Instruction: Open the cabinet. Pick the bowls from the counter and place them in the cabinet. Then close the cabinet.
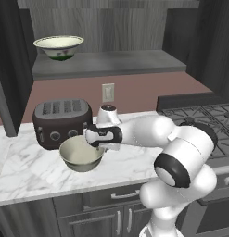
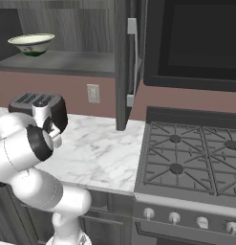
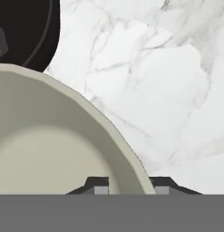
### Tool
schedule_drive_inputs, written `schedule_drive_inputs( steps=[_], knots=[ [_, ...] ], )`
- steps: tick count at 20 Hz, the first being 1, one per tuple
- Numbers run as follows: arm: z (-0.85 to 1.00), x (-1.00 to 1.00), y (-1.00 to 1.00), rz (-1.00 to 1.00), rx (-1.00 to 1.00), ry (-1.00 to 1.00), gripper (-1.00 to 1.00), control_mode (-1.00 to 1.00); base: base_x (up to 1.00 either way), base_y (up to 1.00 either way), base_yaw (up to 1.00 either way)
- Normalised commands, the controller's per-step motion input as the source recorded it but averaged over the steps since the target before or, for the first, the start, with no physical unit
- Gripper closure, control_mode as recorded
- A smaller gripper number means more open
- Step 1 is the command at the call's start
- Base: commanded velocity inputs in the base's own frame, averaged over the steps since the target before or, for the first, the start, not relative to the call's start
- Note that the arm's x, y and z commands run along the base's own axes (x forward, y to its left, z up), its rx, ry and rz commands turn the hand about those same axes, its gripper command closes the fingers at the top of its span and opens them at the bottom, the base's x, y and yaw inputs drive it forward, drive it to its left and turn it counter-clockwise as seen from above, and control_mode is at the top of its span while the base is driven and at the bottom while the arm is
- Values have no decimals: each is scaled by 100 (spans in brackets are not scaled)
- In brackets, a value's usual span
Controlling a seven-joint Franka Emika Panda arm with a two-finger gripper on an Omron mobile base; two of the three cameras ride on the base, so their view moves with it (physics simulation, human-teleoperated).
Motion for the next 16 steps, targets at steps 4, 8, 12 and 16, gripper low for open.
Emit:
schedule_drive_inputs(
  steps=[4,8,12,16],
  knots=[
    [-11,-9,10,0,-1,-3,100,-100,0,0,0],
    [33,-58,-20,-19,0,-11,100,-100,0,0,0],
    [58,-92,-35,-33,11,-10,100,-100,0,0,0],
    [60,-84,-45,-34,18,-2,100,-100,0,0,0]
  ],
)
